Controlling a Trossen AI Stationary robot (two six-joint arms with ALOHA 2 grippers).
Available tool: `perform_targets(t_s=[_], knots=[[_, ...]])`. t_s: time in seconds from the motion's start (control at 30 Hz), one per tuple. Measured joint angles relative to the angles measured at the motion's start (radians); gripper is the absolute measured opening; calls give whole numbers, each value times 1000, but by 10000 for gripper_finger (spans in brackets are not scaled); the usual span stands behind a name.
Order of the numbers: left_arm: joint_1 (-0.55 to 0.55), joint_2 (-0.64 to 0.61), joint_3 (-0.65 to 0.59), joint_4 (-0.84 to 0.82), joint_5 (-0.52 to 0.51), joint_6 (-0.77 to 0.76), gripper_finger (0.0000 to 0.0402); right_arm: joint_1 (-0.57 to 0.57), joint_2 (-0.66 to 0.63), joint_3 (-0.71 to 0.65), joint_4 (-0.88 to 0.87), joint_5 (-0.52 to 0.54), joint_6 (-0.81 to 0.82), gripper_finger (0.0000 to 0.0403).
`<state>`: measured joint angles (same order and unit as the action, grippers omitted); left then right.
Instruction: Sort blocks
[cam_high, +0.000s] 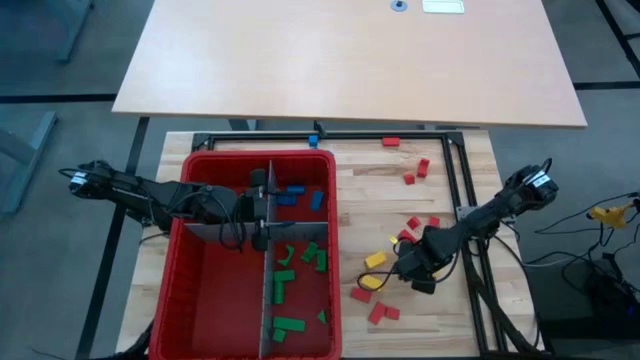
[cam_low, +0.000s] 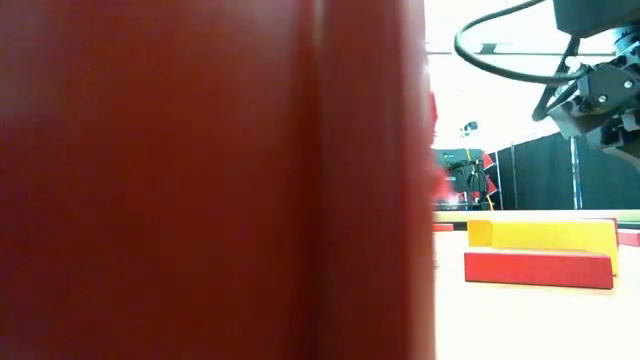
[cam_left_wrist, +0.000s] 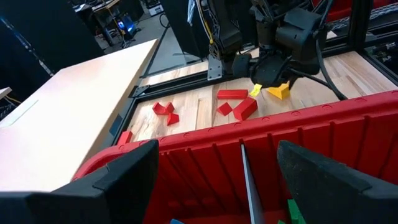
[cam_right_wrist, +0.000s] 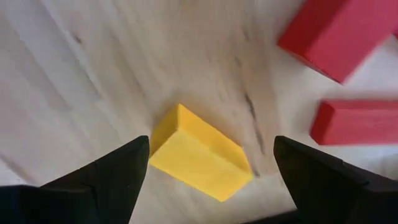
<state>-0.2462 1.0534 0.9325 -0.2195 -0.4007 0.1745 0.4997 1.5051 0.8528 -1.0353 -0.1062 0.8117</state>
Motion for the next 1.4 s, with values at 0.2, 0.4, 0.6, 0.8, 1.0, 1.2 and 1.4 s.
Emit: perform_targets(t_s=[0.2,0.4,0.6,0.8,1.0,1.2,1.4], knots=[[0,0,0,0,-2,0,313,4,0,0,-41,0,-2,330],[0,0,0,0,-7,0,313,4,0,0,-74,-7,25,329],[0,0,0,0,-8,0,313,4,0,0,-177,-9,49,330],[0,0,0,0,-8,0,313,4,-1,0,-284,-28,114,328],[0,0,0,0,-8,0,313,4,-6,0,-284,-34,131,328],[0,0,0,0,-8,-4,313,4,-5,-8,-300,12,163,327],[0,0,0,0,-8,-4,313,-1,-4,-45,-295,28,228,308]])
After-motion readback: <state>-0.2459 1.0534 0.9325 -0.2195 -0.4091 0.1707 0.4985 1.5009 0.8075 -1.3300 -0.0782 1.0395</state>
